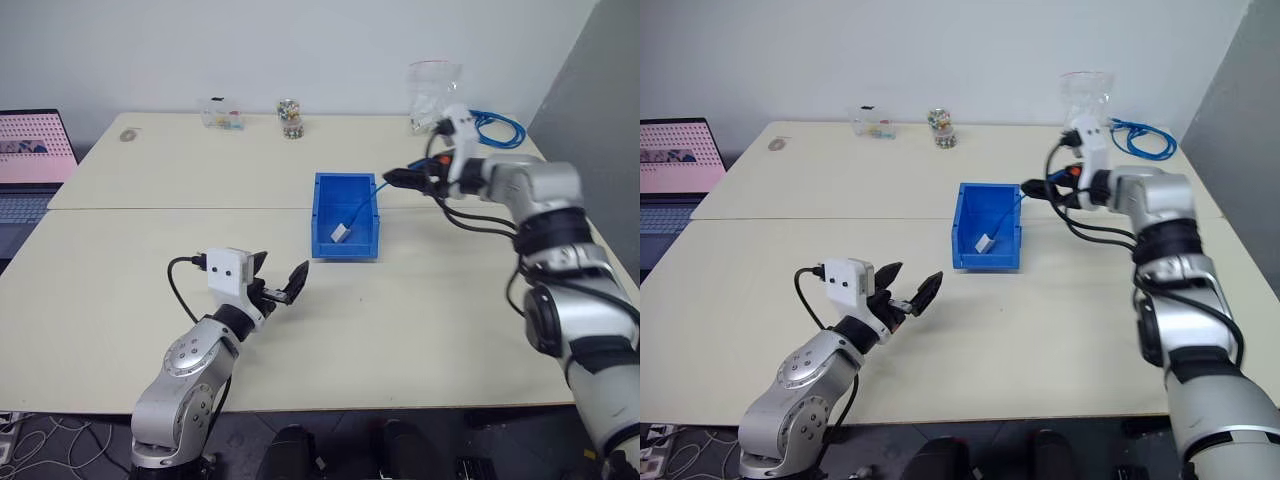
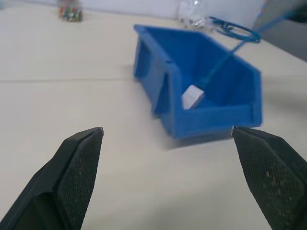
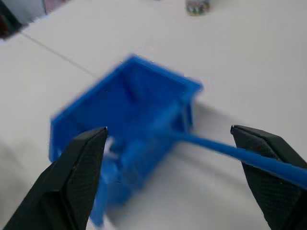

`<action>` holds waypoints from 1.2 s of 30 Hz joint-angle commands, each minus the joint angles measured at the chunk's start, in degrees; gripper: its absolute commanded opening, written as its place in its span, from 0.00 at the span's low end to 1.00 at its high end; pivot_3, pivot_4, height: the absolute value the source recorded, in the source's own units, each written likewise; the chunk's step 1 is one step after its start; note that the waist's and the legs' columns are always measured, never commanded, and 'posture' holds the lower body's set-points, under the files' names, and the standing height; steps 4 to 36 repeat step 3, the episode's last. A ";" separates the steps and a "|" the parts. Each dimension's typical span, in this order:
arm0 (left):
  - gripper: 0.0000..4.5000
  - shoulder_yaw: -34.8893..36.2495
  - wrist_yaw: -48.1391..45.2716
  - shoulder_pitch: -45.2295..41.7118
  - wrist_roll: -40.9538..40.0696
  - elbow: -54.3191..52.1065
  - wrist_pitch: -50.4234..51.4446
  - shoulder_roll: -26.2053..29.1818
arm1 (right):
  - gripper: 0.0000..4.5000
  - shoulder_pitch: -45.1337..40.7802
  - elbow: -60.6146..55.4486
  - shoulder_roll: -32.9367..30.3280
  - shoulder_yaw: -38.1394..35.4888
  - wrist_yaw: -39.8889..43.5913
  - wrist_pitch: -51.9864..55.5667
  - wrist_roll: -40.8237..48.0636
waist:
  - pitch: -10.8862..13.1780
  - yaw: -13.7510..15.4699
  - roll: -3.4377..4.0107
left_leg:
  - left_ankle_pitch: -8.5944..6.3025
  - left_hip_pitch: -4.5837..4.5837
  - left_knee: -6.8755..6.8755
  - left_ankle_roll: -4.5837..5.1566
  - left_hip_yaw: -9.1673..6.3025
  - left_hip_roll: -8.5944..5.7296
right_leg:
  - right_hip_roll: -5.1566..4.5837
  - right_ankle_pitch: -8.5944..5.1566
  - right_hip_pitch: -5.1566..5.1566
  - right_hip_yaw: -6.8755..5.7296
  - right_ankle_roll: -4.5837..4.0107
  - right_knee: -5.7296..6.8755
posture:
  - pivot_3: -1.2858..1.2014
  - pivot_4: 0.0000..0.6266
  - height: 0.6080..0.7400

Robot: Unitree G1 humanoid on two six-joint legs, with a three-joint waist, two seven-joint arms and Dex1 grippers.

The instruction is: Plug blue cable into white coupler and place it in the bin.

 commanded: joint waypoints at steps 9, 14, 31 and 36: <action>1.00 1.30 2.43 -0.60 1.57 0.62 -1.62 -0.41 | 0.97 24.90 -40.37 4.86 -3.29 -11.94 4.30 3.27 | 0.06 -0.77 0.10 | 0.00 0.03 0.04 -0.01 0.06 0.04 | 0.02 -0.02 -0.11 0.10 -0.01 0.22 | 0.52 0.24 1.00; 1.00 1.30 2.43 -0.60 1.57 0.62 -1.62 -0.41 | 0.97 24.90 -40.37 4.86 -3.29 -11.94 4.30 3.27 | 0.06 -0.77 0.10 | 0.00 0.03 0.04 -0.01 0.06 0.04 | 0.02 -0.02 -0.11 0.10 -0.01 0.22 | 0.52 0.24 1.00; 1.00 1.30 2.43 -0.60 1.57 0.62 -1.62 -0.41 | 0.97 24.90 -40.37 4.86 -3.29 -11.94 4.30 3.27 | 0.06 -0.77 0.10 | 0.00 0.03 0.04 -0.01 0.06 0.04 | 0.02 -0.02 -0.11 0.10 -0.01 0.22 | 0.52 0.24 1.00; 1.00 1.30 2.43 -0.60 1.57 0.62 -1.62 -0.41 | 0.97 24.90 -40.37 4.86 -3.29 -11.94 4.30 3.27 | 0.06 -0.77 0.10 | 0.00 0.03 0.04 -0.01 0.06 0.04 | 0.02 -0.02 -0.11 0.10 -0.01 0.22 | 0.52 0.24 1.00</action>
